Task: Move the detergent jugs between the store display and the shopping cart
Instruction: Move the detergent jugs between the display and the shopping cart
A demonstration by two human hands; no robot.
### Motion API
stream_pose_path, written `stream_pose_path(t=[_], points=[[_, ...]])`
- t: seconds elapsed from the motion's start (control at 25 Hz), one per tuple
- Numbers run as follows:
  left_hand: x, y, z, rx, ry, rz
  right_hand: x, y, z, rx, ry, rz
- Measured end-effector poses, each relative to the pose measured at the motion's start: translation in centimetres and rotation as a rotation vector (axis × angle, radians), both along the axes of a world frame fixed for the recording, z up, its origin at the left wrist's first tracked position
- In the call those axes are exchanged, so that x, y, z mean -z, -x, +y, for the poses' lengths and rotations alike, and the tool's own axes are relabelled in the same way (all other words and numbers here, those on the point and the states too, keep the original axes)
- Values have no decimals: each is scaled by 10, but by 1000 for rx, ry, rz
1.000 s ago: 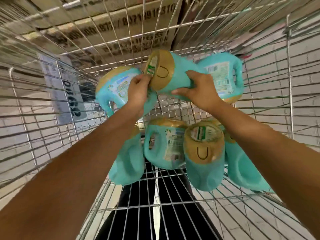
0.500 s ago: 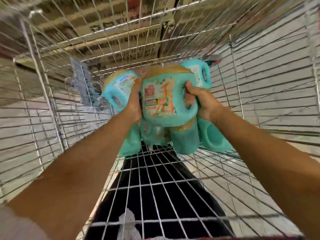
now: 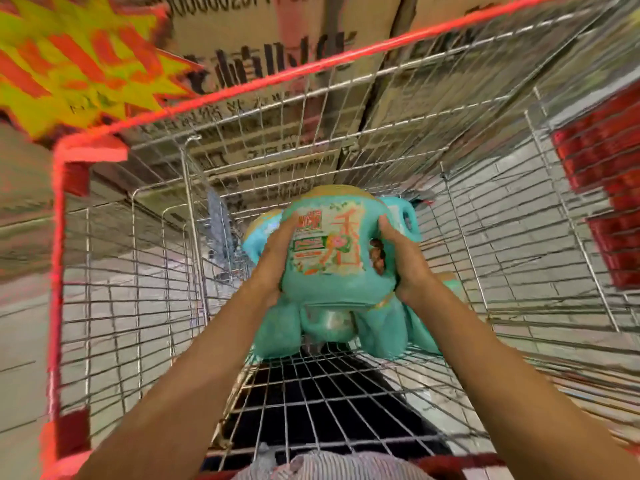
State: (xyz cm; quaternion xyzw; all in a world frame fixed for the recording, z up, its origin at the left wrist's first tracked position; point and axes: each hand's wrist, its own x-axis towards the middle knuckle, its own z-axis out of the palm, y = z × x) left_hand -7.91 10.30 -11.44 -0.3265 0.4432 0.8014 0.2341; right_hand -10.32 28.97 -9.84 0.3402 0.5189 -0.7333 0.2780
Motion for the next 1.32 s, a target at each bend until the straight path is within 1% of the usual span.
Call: stream_pose_path(t=[0.16,0.32,0.4,0.56,0.6,0.76,0.92,1.04,1.16,1.24,1.32], points=[[-44,-19,-14,-32,78,75,-35,-13,-11,-29,-32,94],[-89,-45,-30,-81,182,238,-67,-23,-27,-133,-26,161],[-108,-64,-36,-181,199,290,-84,-25,-39,-211,-5,183],[-137,-103,-50,-429,246,330,-115,-27,-73,-406,85,243],[-143,-114,-56,-481,268,333,-122,-30,-85,-455,116,253],[-159,-159,-87,-652,336,299,-141,-49,-136,-637,122,303],[-163,-218,-127,-820,332,241,-150,-90,-197,-724,264,280],[-163,-270,-165,-883,376,201,-152,-132,-248,-796,334,249],[-166,-320,-209,-941,390,167,-149,-176,-301,-847,318,261],[-168,-353,-245,-927,418,164,-145,-206,-339,-832,338,252],[-172,-380,-277,-909,437,174,-143,-232,-371,-845,308,277]])
